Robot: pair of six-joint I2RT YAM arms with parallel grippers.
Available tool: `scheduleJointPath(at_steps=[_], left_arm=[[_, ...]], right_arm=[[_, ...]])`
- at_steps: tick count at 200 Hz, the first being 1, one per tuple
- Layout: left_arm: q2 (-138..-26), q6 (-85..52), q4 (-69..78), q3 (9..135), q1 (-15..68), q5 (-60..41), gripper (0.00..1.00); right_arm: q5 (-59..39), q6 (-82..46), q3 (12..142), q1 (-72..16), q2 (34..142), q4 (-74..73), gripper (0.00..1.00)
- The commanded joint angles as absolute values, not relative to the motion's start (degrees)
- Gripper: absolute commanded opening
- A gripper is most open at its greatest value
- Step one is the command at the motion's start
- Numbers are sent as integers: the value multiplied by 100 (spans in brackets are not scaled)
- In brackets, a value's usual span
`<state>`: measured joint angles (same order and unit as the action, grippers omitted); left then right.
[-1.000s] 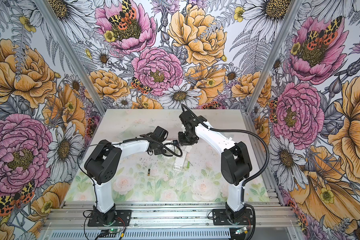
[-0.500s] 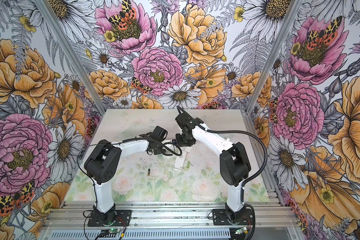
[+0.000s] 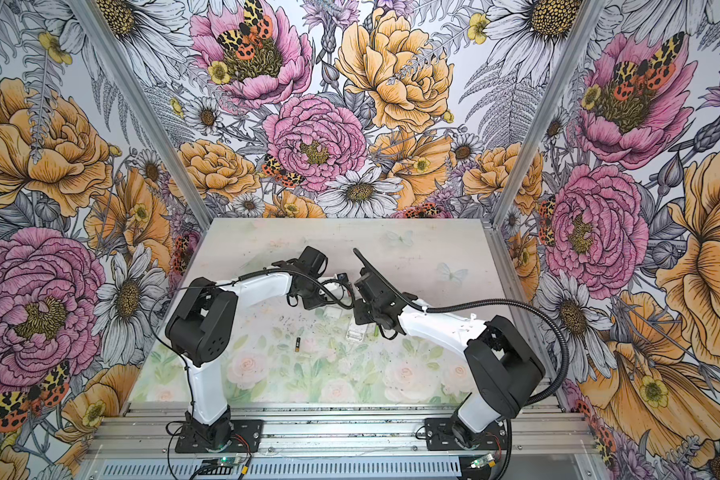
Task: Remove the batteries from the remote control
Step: 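Insert the screwdriver tip beside the orange battery with the right gripper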
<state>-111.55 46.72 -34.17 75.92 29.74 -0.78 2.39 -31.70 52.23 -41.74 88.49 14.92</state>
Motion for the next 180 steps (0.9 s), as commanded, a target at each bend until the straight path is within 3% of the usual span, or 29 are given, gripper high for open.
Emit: scheduleJointPath(at_steps=[1,102,180], left_arm=[[-11174,4612,-3636,7807,3072,-1456,14],[-11138,4403,-3840,7875,2848,-2064,13],[-11206,4368,-3850,7874,2827,-1694,10]], right_arm=[[167,-3296,4593,-4432,8705,-184,0],[1435,-2952,3641,-5068,8687,-2224,0],[1945,-2789,3454,-5065,8570,-2928,0]])
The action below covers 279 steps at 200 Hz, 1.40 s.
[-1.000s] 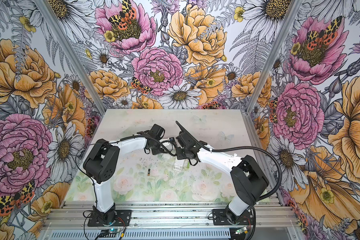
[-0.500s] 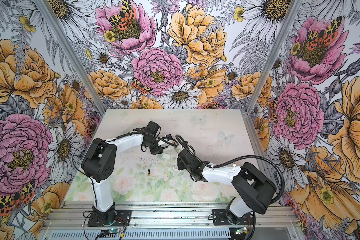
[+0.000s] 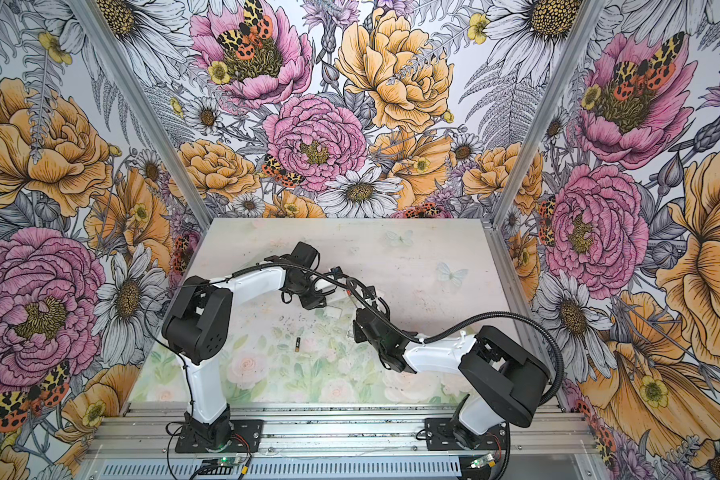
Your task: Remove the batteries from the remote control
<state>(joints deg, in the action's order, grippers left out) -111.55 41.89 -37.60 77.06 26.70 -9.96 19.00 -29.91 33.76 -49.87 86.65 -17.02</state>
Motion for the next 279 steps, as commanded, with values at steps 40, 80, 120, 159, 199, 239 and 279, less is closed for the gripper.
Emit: scheduleJointPath(at_steps=[40,80,120,159,199,239,279], left_arm=[[-11245,4313,-3850,7927,2812,-1487,10],[-11276,4254,-3843,7926,2789,-1412,10],[-11259,4268,-3811,7882,2751,-1180,9],[-11139,4391,-3501,7620,2767,-644,8],[-10854,4736,-2869,7099,2895,40,8],[-10601,5040,-2519,6681,3019,210,7],[-10491,5153,-2368,6514,3049,285,7]], right_arm=[[2144,-2660,3464,-5063,8499,-3006,0],[2293,-2630,3415,-5067,8448,-3015,0],[2179,-2642,3499,-4987,8189,-2189,0],[1048,-2856,3924,-4360,7727,-230,0],[-400,-2482,4754,-3774,7686,981,0],[-1259,-2329,5536,-3501,8272,1884,0],[-1282,-2057,6365,-3486,8863,2757,0]])
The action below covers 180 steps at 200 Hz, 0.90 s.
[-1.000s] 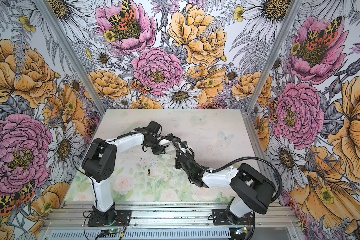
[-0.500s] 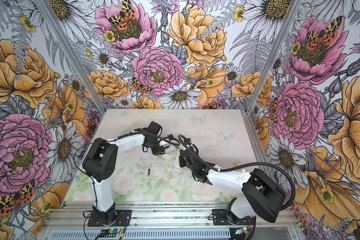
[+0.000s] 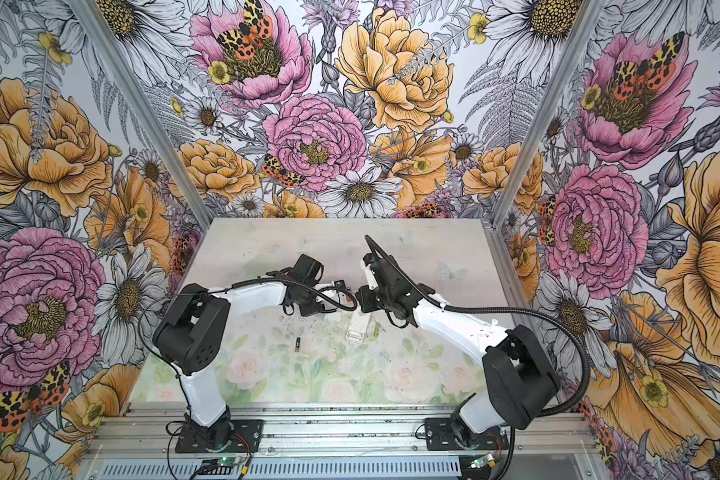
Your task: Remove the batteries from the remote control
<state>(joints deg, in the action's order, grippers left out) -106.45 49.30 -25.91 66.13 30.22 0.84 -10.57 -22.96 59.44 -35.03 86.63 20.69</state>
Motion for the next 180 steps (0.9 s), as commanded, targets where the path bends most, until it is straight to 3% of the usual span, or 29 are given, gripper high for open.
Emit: scheduleJointPath(at_steps=[1,50,180], left_arm=[[-10493,5156,-2366,6509,3050,288,7],[-10485,5192,-2340,6511,3065,327,7],[-10494,5181,-2333,6559,3129,325,6]], right_arm=[[-1278,-2057,6377,-3487,8874,2767,0],[-845,-1886,6846,-3483,9103,3499,0],[-644,-1760,7303,-3437,9508,3515,0]])
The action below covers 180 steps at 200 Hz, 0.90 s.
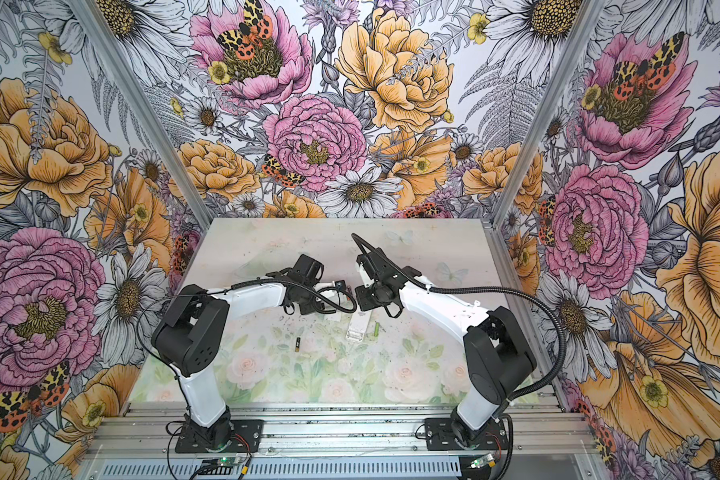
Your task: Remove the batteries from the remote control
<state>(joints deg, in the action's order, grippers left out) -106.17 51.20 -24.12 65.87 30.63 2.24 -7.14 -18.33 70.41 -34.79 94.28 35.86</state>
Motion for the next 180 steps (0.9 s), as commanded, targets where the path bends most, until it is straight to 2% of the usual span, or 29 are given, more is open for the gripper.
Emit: scheduleJointPath(at_steps=[1,62,116,149,180], left_arm=[[-10494,5179,-2336,6558,3129,325,6],[-10486,5169,-2333,6553,3126,319,6],[-10493,5161,-2408,6613,3138,168,6],[-10486,5070,-2681,6719,3129,-234,5],[-10486,5033,-2876,6782,3140,-593,4]], right_arm=[[-643,-1759,7308,-3441,9504,3515,0],[-712,-1708,7216,-3424,9539,3529,0],[-336,-1666,7172,-3542,9681,3371,0],[354,-1837,6515,-3881,9364,2484,0],[647,-2212,5457,-4210,8755,911,0]])
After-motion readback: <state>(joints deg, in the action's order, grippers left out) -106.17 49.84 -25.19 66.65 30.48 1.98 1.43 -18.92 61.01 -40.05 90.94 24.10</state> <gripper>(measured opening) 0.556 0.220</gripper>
